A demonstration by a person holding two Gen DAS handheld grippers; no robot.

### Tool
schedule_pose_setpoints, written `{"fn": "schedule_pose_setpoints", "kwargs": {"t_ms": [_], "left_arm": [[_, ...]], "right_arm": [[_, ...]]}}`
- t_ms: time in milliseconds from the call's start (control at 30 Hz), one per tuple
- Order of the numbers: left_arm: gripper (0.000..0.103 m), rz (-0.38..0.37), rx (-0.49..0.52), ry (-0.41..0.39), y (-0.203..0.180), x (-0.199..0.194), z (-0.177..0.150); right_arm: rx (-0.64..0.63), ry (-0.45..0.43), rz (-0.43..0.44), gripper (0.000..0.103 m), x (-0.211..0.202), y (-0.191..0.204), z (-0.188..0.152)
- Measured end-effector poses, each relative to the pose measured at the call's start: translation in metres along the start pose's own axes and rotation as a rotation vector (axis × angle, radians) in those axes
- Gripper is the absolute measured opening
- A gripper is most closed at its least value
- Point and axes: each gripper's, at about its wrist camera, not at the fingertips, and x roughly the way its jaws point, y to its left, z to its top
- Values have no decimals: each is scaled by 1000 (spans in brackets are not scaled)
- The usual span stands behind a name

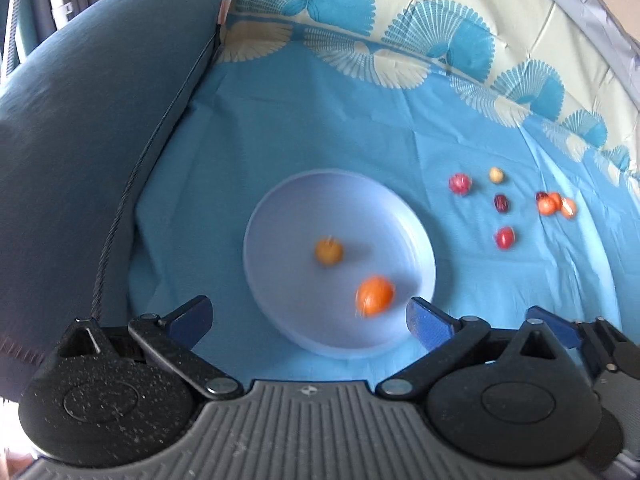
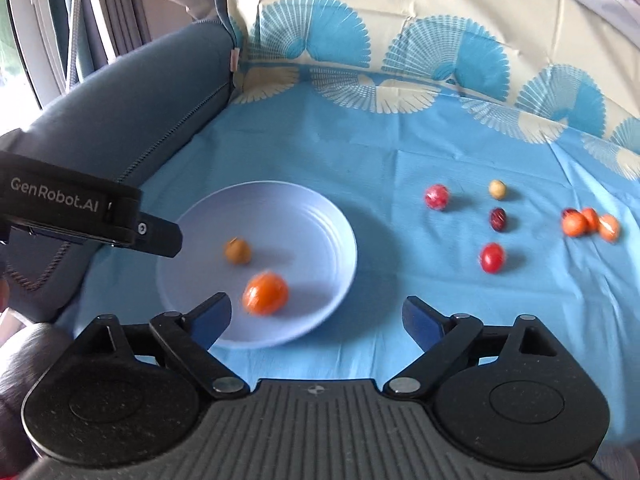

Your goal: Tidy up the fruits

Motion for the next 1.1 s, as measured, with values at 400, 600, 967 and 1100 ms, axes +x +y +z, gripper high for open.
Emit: {"fn": "schedule_pose_setpoints", "kwargs": {"t_ms": [400,600,967,1100], "left_arm": [[103,60,-18,-65,-3,-82,-67],[103,83,-20,-115,-5,-111,-87],[103,95,7,-171,-17,-136,-99],[103,96,6,-177,-16,-139,-100]], "right_arm": [[-4,-115,45,102,-103,25,-27],[-11,-165,43,102,-132,32,-38],[-16,-222,17,102,-162,34,-49],[-20,-233,16,102,-166,37,-50]]}}
